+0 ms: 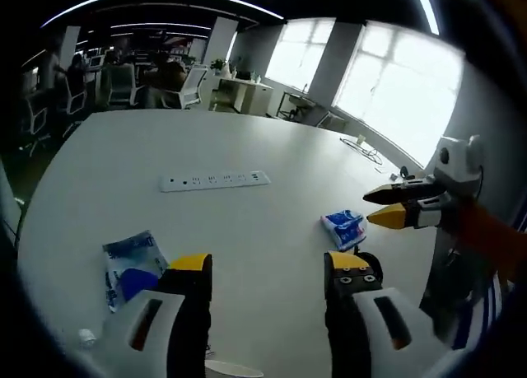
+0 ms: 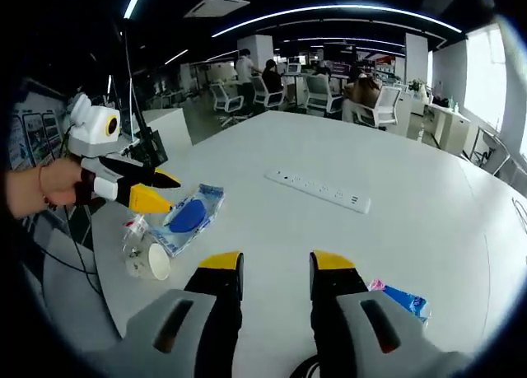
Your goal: Arrange the tabletop items into an orderly group along one side of the table until the central work area is clear of visible clutter.
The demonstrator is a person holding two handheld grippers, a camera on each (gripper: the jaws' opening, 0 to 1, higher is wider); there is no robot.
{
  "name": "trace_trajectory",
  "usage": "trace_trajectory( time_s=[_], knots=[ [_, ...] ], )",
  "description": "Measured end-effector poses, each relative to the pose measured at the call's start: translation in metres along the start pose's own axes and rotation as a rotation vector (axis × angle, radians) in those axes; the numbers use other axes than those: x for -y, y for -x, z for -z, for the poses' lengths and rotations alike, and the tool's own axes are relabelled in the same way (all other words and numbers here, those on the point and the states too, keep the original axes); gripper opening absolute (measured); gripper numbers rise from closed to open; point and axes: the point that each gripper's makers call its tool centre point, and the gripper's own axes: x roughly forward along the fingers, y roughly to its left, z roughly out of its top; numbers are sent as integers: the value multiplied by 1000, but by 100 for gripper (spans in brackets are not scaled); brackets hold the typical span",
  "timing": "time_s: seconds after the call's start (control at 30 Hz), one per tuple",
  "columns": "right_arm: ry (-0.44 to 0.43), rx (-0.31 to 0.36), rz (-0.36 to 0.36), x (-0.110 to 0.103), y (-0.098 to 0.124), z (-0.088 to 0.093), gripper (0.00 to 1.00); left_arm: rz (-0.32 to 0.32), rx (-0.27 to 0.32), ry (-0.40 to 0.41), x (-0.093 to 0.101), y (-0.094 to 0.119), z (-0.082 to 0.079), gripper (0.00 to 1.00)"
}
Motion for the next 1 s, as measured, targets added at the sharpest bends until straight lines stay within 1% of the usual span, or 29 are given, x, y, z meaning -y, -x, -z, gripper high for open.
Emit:
trace_trajectory(
  time_s=[0.1,0.27,0.37,0.5,0.57,0.7,1.0],
  knots=[
    [12,1,-10,-5,-5,-5,30,-16,5,8,-9,10,2,55],
    [39,3,-30,-20,-15,-16,30,-49,11,27,-28,30,7,54],
    [60,2,-48,-30,-22,-23,30,-64,15,36,-36,39,10,54],
    [76,5,-64,-37,-32,-31,30,-83,16,51,-46,50,17,54],
    [74,8,-73,-46,-35,-33,30,-92,15,57,-54,55,20,54],
    [75,0,-91,-60,-41,-30,30,-112,14,65,-66,63,24,54],
    [56,-27,-122,-82,-57,-17,29,-139,15,60,-91,77,24,53]
  ],
)
